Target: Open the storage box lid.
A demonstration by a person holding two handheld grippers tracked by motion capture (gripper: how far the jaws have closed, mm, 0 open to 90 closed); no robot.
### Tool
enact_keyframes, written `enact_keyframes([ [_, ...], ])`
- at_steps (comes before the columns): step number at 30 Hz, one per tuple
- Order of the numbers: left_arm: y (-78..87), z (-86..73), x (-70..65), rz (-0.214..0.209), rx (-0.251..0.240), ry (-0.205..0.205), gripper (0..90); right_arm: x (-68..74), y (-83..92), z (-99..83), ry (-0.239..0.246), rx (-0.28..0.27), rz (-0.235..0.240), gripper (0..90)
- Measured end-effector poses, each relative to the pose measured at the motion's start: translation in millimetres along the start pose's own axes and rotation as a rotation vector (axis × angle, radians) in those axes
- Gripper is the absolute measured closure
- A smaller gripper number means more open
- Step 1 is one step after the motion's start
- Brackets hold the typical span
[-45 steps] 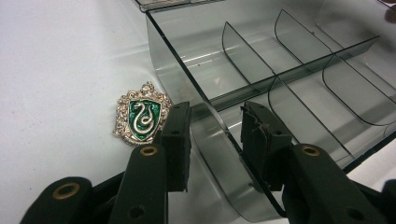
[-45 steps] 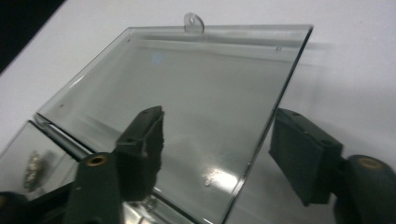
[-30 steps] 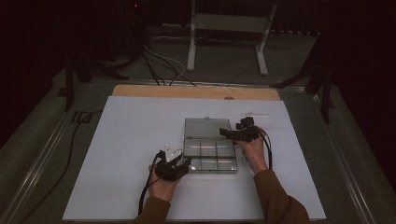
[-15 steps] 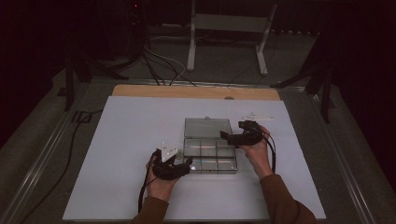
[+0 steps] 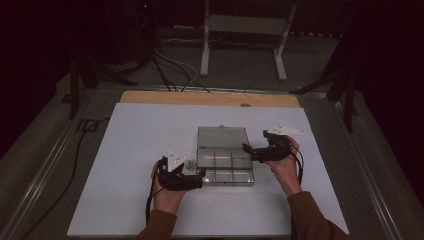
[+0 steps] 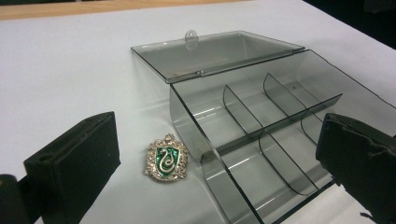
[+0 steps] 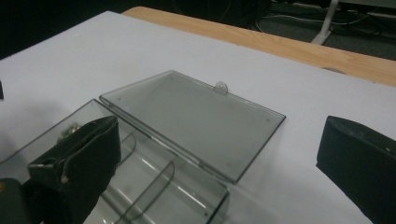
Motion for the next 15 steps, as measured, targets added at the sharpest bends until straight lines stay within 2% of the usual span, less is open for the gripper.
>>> enact_keyframes([
  [7,11.7,6.9,7.3,0.001,-0.043,-0.018,1.4,1.8,14.6,-7.7,-0.005,-0.027,0.005,0.0],
  [10,16.3,9.9,9.7,-0.004,-0.059,-0.019,1.4,1.9,22.7,-13.4,-0.03,-0.047,0.022,0.0],
  [14,21.9,12.2,11.3,-0.019,-0.064,-0.024,1.4,1.6,26.1,-17.1,-0.029,-0.054,0.02,0.0],
  [15,25.2,14.0,12.2,-0.02,-0.076,-0.038,1.4,-0.1,31.2,-22.5,-0.018,-0.057,0.005,0.0],
])
Point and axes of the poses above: each handheld gripper's, and its own axes: y roughly backward along the jaws, z roughly out of its top, x roughly to its left, the point moved 3 cm from there along -y, roughly forward along the jaws, and after that the axes turned 5 degrees about -y, right-handed, at the moved point
